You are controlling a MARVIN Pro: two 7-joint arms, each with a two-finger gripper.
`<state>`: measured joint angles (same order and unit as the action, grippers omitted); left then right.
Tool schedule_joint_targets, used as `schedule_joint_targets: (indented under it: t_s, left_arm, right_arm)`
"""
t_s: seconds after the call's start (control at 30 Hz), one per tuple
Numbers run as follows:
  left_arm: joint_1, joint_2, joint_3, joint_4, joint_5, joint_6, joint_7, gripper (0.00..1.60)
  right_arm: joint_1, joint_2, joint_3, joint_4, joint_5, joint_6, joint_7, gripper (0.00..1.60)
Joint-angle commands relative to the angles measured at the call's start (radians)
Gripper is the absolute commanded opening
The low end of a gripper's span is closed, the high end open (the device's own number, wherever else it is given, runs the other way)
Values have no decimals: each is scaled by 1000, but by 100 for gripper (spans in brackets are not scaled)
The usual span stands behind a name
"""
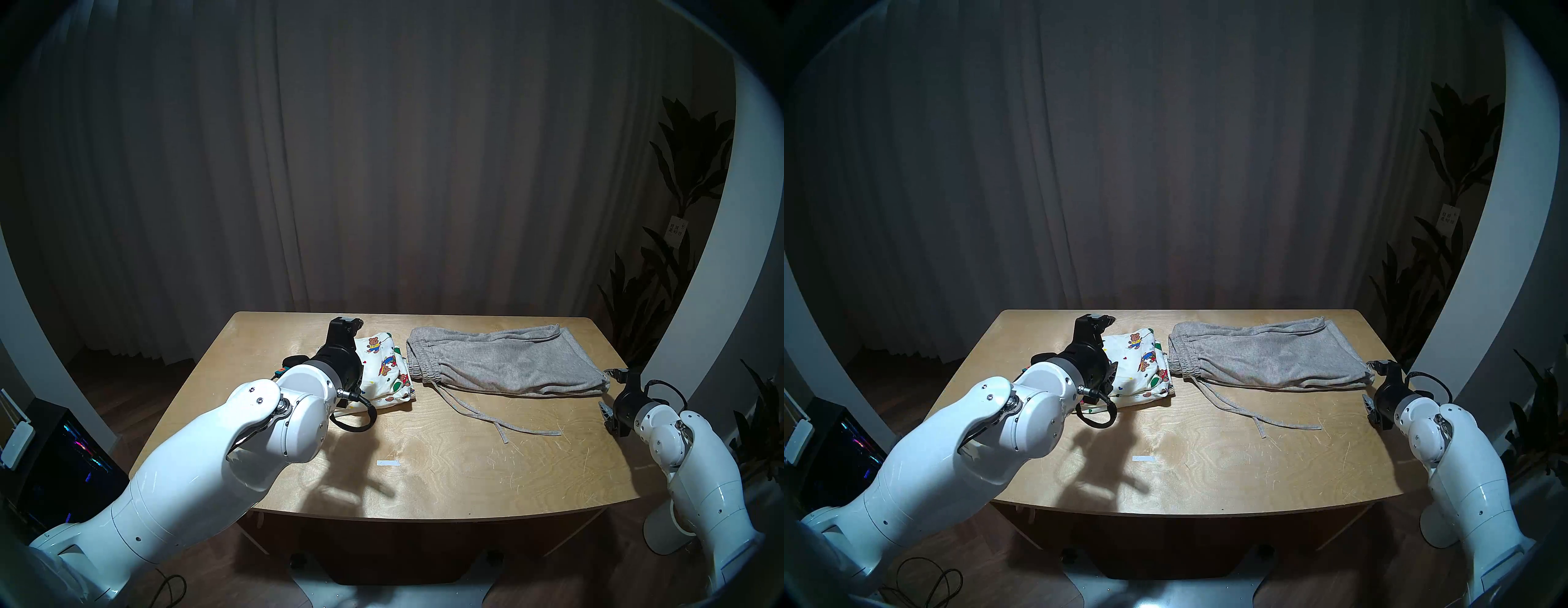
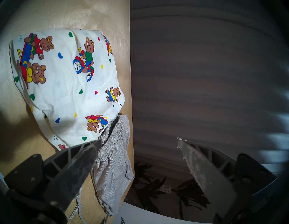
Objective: Fold pants twice and stack them
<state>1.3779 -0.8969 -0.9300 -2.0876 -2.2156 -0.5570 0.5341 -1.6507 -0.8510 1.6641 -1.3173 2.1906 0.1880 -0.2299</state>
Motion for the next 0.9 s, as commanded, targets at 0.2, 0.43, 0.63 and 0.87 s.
schedule_joint_targets:
  t_s: [0.2, 0.43, 0.63, 0.87]
  left_arm:
    - [-29, -17, 18, -60, 81, -107, 39, 160]
    - [-27, -11, 30, -81, 113, -149, 68, 160]
    - [-5, 12, 26, -105, 128, -171, 79, 160]
    - [10, 29, 21, -114, 132, -184, 74, 160]
  right_arm:
    - [134, 16, -82, 78, -73, 1, -27, 160]
    - [194, -5, -126, 135, -99, 3, -20, 160]
    - [230, -24, -154, 174, -117, 7, -8, 160]
    - [257, -46, -186, 206, -140, 8, 15, 160]
